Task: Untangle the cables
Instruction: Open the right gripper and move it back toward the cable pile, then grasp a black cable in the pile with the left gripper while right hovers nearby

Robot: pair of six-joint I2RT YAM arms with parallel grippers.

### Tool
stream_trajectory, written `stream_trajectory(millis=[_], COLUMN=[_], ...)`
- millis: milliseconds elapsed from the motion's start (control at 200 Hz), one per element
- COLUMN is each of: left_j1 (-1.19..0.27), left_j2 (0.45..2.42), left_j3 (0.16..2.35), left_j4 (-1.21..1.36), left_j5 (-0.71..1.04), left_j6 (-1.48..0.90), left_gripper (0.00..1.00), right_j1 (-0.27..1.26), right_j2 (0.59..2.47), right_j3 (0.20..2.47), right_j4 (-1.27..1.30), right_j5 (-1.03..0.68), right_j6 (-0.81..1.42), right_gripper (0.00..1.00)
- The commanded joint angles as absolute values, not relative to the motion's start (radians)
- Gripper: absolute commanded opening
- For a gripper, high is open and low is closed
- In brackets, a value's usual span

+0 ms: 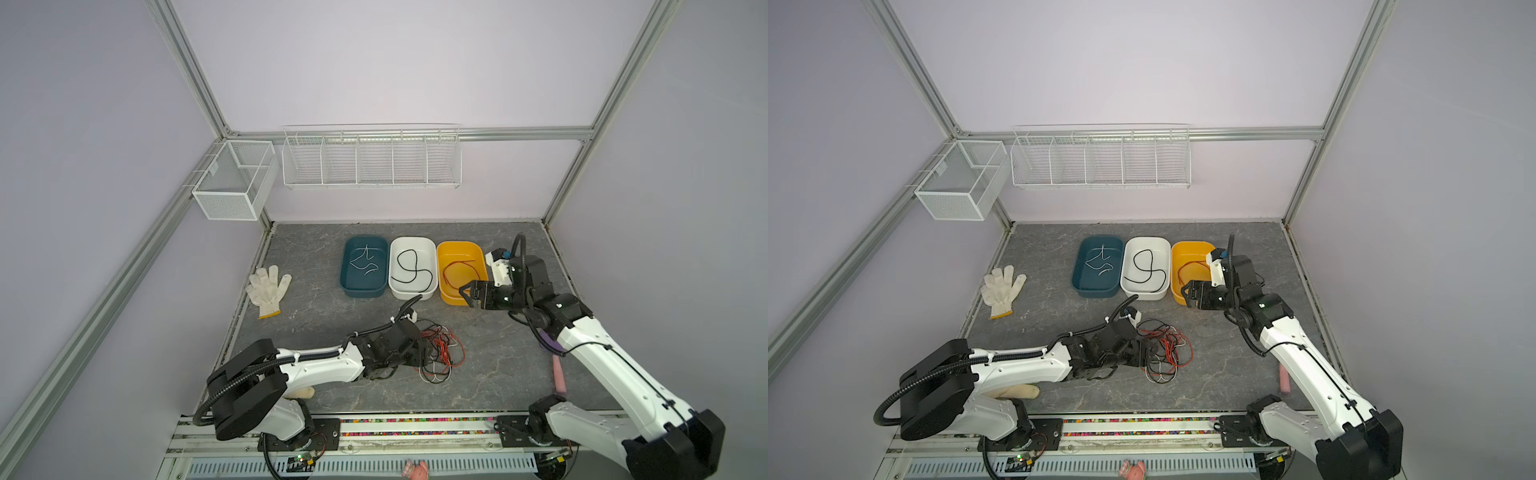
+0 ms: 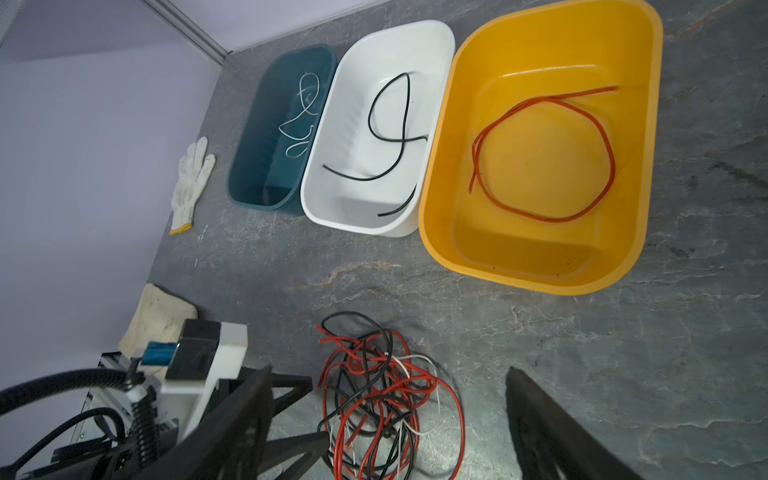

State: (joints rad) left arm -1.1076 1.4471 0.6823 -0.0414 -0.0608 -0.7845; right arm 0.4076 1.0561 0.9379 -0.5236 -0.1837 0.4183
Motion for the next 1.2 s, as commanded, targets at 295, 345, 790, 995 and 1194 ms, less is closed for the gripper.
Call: stream_trajectory(millis=[295,345,790,995,1194], left_j1=[-1.125,-1.127,-1.135,-1.137,-1.140], left_j2=[1.499,1.507,1.497,1.414,1.260], left_j3=[0.759,0.770,0.794,0.772,0.727], left_j4=[-0.081,-0.087,-0.144,-0.176,-0.190], left_j5=[-0.044,-0.041,-0.054,-0.078,-0.141], left_j6=[-0.773,-0.769,-0.746,-0.746,-0.745], left_gripper=[0.44,0.37,0.00,0.00,0.00], right_j1=[0.479,0.493,0.573,0.598,0.626], right_j2=[0.914,0.906,0.950,0.972,1.009], right_j3=[0.692,0.684,0.650,0.636,0.639], right_j4=[-0.401,-0.391,-0.348,-0.318,-0.299], right_j5=[-0.336,-0.342,-0.292,-0.278,-0.265], right_j6=[0.420,0.418,0.412,0.408,0.399], right_gripper=[0.88,0.88,0.88,0.88,0.88])
